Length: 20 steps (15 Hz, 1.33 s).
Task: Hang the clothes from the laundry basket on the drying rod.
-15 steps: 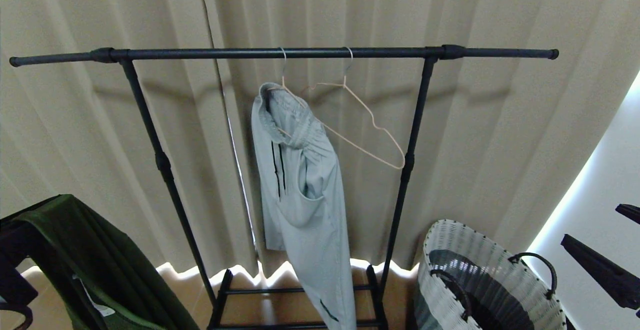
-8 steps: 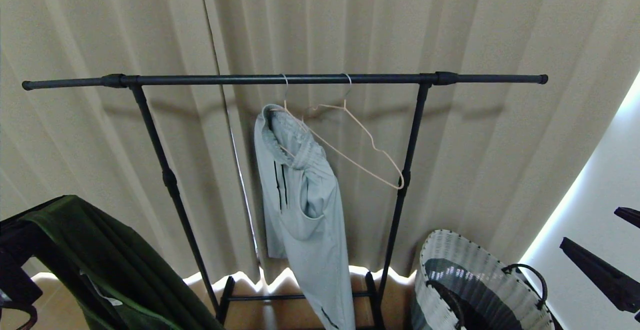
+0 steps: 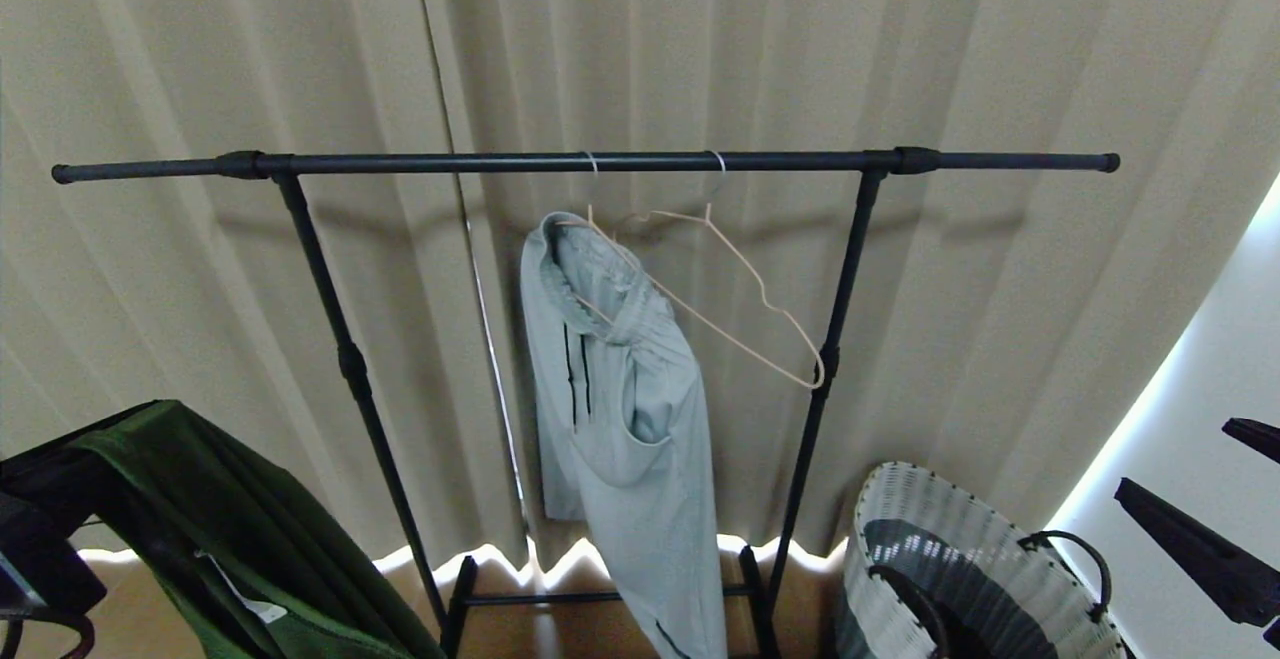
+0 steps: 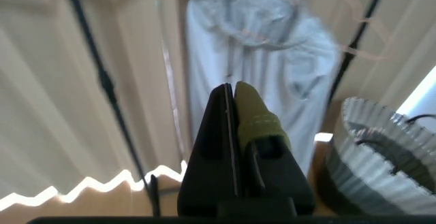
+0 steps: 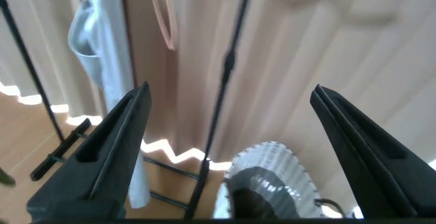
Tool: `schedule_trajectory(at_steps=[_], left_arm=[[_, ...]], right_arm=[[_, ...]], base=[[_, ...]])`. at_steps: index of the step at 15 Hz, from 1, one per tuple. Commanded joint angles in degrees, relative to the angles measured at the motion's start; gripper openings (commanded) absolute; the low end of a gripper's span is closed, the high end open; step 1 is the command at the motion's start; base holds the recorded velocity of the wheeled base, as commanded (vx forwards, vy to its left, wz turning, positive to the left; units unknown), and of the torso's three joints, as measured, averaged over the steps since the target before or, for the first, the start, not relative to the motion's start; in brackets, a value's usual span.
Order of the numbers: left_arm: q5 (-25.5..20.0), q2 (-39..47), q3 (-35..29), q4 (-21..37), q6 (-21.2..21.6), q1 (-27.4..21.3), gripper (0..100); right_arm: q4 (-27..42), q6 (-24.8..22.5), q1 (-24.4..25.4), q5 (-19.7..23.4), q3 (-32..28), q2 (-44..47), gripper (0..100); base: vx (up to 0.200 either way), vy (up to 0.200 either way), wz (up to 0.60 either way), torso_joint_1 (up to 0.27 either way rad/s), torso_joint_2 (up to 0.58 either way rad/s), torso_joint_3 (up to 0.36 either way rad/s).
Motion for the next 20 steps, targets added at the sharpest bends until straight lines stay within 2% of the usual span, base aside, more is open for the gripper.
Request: schedule_trajectory(at_steps=[1, 2, 11, 20], left_arm=[[-0.1, 0.4, 0.0, -0.1, 0.1, 0.0, 0], [0.0, 0.6, 0.1, -0.1, 0.1, 0.0, 0], [-0.1, 2.9, 1.7, -0.2, 0.4, -0.1, 0], [-0.1, 2.8, 1.8, -0.2, 0.4, -0.2, 0]], right_arm=[[-0.1, 0.0, 0.0, 0.0, 0.0, 0.0, 100], [-0.1, 0.0, 0.0, 0.0, 0.0, 0.0, 100], [0.3, 0.1, 0.0, 0.1, 0.8, -0.1, 100], [0.3, 0.1, 0.1, 0.2, 0.8, -0.1, 100]], base=[[0.000, 0.200, 0.00, -0.007, 0.01, 0.007], [0.000, 0.200, 0.00, 0.002, 0.00, 0.007], [0.000, 0.000, 0.00, 0.000, 0.00, 0.000], [0.200, 0.000, 0.00, 0.002, 0.00, 0.002]])
